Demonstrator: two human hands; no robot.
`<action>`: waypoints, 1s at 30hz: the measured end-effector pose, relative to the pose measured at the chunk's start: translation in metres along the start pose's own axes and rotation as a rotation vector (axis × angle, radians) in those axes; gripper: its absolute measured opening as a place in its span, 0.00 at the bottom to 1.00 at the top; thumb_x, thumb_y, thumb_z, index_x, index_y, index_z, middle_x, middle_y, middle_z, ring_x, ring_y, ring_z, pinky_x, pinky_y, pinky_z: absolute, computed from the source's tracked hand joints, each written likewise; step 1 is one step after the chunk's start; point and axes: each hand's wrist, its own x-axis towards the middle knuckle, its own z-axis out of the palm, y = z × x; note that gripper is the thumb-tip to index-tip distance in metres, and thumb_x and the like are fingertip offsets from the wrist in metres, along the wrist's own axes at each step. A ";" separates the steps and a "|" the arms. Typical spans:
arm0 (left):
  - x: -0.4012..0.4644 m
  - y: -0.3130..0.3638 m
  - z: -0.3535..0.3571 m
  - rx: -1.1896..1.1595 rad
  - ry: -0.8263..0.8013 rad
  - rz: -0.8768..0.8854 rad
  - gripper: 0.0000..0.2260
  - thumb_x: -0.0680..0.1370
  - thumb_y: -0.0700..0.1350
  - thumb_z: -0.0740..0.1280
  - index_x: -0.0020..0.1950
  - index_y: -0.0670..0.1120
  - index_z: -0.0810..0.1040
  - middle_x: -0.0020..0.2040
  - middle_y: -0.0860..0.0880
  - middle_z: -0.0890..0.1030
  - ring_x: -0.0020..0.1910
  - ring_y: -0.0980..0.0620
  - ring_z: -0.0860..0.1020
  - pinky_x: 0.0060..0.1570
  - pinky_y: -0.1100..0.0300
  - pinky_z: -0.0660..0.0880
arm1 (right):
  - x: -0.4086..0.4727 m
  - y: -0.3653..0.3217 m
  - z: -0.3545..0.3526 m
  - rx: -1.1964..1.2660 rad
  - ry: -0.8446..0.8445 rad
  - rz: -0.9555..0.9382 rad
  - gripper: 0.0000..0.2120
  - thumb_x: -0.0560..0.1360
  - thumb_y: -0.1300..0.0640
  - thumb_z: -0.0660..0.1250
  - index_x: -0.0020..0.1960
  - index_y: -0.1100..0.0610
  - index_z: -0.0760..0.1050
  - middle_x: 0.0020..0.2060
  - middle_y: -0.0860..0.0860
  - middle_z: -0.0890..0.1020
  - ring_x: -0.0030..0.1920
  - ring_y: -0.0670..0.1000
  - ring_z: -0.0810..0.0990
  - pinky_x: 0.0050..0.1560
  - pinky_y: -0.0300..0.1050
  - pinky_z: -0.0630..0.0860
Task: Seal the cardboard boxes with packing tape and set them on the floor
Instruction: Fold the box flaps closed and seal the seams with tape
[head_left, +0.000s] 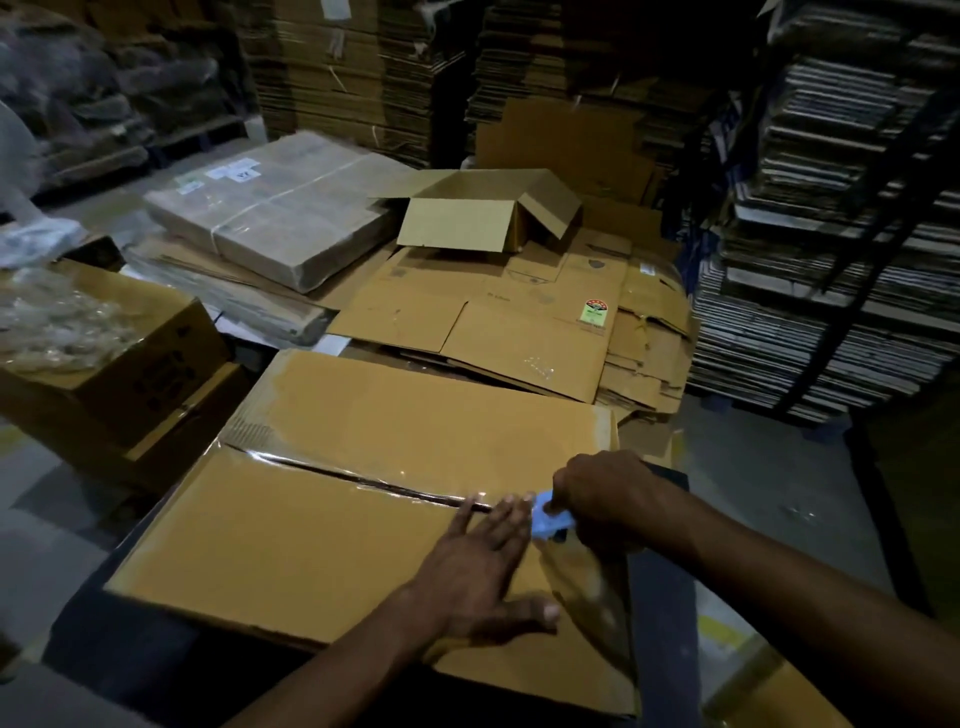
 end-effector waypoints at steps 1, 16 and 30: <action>0.005 0.006 0.002 -0.020 -0.012 -0.010 0.50 0.77 0.79 0.47 0.85 0.44 0.39 0.84 0.47 0.38 0.84 0.50 0.41 0.79 0.40 0.35 | 0.000 0.000 0.000 -0.001 -0.004 -0.004 0.22 0.77 0.48 0.70 0.69 0.53 0.74 0.58 0.56 0.79 0.53 0.58 0.82 0.44 0.50 0.78; -0.014 -0.014 -0.001 0.063 -0.104 -0.085 0.47 0.76 0.79 0.44 0.86 0.49 0.44 0.84 0.53 0.40 0.82 0.60 0.40 0.77 0.34 0.33 | -0.007 -0.003 -0.017 0.010 -0.121 -0.029 0.16 0.78 0.52 0.70 0.64 0.55 0.75 0.52 0.52 0.80 0.52 0.56 0.81 0.43 0.46 0.75; 0.027 0.055 -0.007 0.015 -0.030 -0.011 0.51 0.76 0.79 0.45 0.85 0.43 0.40 0.85 0.46 0.40 0.83 0.50 0.38 0.78 0.40 0.33 | -0.029 0.027 0.002 -0.062 -0.116 0.100 0.05 0.77 0.49 0.69 0.47 0.49 0.75 0.45 0.51 0.80 0.47 0.58 0.82 0.51 0.59 0.81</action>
